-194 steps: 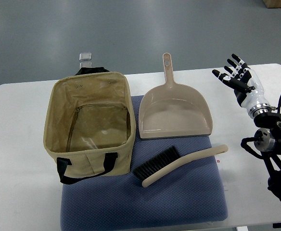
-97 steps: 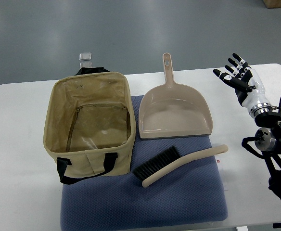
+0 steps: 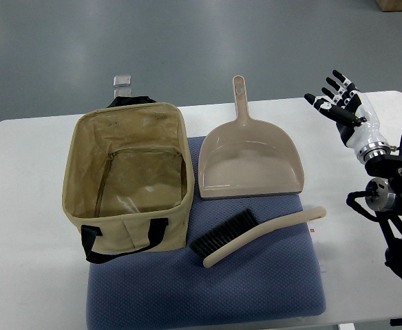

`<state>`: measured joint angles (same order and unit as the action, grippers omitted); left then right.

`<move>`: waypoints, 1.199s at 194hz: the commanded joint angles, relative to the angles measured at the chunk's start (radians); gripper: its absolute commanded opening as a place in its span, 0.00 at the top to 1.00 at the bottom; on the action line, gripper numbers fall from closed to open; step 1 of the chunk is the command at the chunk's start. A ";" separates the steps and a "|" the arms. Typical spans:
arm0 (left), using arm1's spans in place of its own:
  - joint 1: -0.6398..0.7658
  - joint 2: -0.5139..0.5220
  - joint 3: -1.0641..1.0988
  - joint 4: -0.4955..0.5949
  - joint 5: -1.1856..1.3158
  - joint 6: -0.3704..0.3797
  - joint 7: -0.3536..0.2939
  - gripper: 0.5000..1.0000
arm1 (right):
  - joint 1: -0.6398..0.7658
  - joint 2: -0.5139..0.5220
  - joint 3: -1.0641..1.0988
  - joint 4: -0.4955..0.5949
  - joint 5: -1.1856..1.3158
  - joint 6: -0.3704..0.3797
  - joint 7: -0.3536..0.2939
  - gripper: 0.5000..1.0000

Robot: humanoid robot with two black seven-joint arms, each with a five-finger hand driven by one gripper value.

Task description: Put pink broom in yellow bag with right hand

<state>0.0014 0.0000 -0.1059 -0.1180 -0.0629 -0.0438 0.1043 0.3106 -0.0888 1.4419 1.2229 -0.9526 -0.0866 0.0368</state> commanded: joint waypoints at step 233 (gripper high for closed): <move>0.000 0.000 0.000 0.000 0.000 -0.001 0.000 0.00 | -0.065 -0.594 -0.535 0.331 -0.603 0.126 0.222 0.16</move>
<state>0.0016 0.0000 -0.1058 -0.1180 -0.0633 -0.0438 0.1044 0.2507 -0.6402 0.9653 1.4959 -1.4692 0.0401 0.2596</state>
